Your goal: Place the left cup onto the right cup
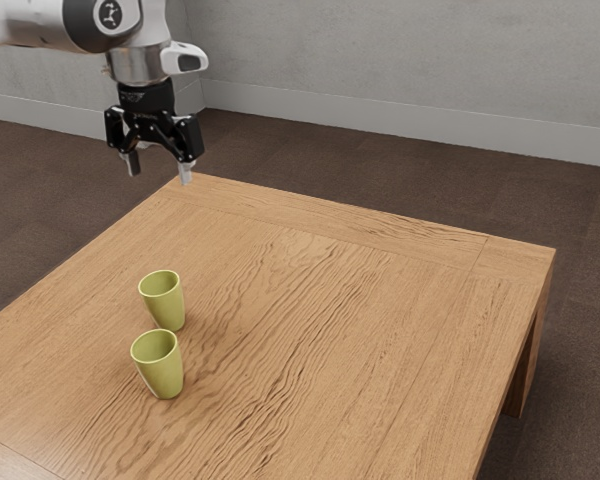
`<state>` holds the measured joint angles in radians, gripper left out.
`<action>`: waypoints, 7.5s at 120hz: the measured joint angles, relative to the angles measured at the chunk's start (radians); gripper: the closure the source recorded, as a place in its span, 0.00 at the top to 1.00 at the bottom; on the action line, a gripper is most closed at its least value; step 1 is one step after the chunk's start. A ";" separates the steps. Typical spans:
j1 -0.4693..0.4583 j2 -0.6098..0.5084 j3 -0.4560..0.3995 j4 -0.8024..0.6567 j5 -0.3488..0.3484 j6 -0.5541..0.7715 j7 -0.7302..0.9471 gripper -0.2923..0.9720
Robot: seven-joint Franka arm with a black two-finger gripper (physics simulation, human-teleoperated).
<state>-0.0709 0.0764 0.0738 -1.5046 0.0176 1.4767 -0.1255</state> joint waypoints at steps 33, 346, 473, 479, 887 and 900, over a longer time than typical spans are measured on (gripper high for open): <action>-0.003 0.050 0.001 0.001 0.004 0.020 -0.003 0.77; 0.011 0.316 0.107 -0.347 -0.020 0.524 0.110 0.77; -0.001 0.287 0.134 -0.206 0.023 0.462 0.116 0.15; -0.001 0.286 0.134 -0.187 0.024 0.442 0.116 0.15; -0.143 -0.206 0.077 -0.697 0.041 0.480 -0.013 0.15; -0.143 -0.203 0.077 -0.702 0.052 0.498 -0.015 0.15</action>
<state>-0.2136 -0.1264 0.1508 -2.2067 0.0700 1.9750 -0.1406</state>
